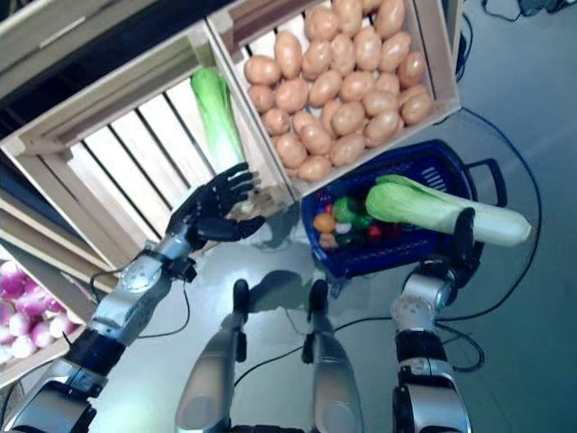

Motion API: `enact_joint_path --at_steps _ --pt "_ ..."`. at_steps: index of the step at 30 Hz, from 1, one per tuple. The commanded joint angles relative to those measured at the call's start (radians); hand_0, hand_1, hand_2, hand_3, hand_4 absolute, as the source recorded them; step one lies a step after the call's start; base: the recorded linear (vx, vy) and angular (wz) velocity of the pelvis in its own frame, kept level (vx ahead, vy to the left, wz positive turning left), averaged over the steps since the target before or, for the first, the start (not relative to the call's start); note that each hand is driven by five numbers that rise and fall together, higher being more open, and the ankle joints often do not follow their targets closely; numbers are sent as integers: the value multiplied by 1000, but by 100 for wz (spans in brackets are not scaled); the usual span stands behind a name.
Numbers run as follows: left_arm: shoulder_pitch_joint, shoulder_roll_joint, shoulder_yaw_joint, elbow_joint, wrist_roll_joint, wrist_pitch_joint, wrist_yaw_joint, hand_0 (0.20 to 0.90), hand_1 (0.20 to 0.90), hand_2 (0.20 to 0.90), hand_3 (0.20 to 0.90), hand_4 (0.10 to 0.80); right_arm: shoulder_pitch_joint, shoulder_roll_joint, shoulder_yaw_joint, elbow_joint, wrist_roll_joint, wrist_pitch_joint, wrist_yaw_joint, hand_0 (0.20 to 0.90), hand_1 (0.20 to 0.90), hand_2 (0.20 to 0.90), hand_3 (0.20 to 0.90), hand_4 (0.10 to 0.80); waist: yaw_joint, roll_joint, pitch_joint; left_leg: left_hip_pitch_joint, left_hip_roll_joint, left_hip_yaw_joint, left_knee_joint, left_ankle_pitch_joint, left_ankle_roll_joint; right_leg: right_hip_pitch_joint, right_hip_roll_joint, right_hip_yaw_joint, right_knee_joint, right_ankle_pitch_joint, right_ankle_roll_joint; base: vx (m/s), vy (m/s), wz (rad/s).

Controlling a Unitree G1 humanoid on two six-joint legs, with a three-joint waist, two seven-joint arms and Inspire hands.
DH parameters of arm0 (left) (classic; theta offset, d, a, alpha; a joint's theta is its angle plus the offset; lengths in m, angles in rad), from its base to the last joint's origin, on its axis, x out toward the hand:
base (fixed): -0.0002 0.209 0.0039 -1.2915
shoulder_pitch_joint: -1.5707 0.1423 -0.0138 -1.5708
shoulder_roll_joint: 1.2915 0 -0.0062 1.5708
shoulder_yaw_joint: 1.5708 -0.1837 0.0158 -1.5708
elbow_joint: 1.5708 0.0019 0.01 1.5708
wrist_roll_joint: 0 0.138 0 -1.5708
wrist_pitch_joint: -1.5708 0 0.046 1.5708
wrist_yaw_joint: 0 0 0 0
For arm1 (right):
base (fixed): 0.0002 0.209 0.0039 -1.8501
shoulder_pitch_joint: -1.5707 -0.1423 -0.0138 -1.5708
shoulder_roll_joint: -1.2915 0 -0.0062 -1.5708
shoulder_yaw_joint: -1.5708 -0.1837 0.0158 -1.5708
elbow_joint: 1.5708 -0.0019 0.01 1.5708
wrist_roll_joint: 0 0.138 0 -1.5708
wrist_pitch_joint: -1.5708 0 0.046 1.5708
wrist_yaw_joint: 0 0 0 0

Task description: Put vegetables into the basket

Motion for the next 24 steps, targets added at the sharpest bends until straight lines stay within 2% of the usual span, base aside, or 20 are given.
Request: enact_joint_path --at_steps 1,4,11,15,24 --pt "-64 33 46 -183 -66 -152 -26 900 900 900 900 800 -38 -156 -4 -70 -73 -54 70 300 300 300 300 400 3 9 1 -158 -67 -44 156 -38 -9 -53 -33 -17 202 -103 2 -80 -3 11" --pt "-79 34 51 -196 -74 -172 -26 900 900 900 900 800 -78 -174 4 -25 -90 -11 78 300 300 300 300 400 9 16 1 -216 -68 -48 209 -54 -5 -119 -47 -9 263 -117 3 -68 7 15" --pt "-142 40 74 -229 -149 -251 -54 900 900 900 900 800 -182 -219 26 77 -186 54 5 300 300 300 300 400 25 28 1 -330 -70 -46 305 -90 12 -271 -68 29 406 -153 6 -39 3 -1" --pt "-176 33 81 -253 -145 -247 -62 900 900 900 900 800 -240 -241 43 124 -217 95 -64 300 300 300 300 400 30 30 1 -389 -73 -49 326 -87 16 -338 -63 41 433 -145 1 -28 -38 1" --pt "-202 54 55 -261 -140 -243 -60 900 900 900 900 800 -321 -287 65 149 -277 134 -125 300 300 300 300 400 36 40 1 -495 -90 -56 373 -85 23 -447 -56 51 496 -139 -1 -4 -30 1"
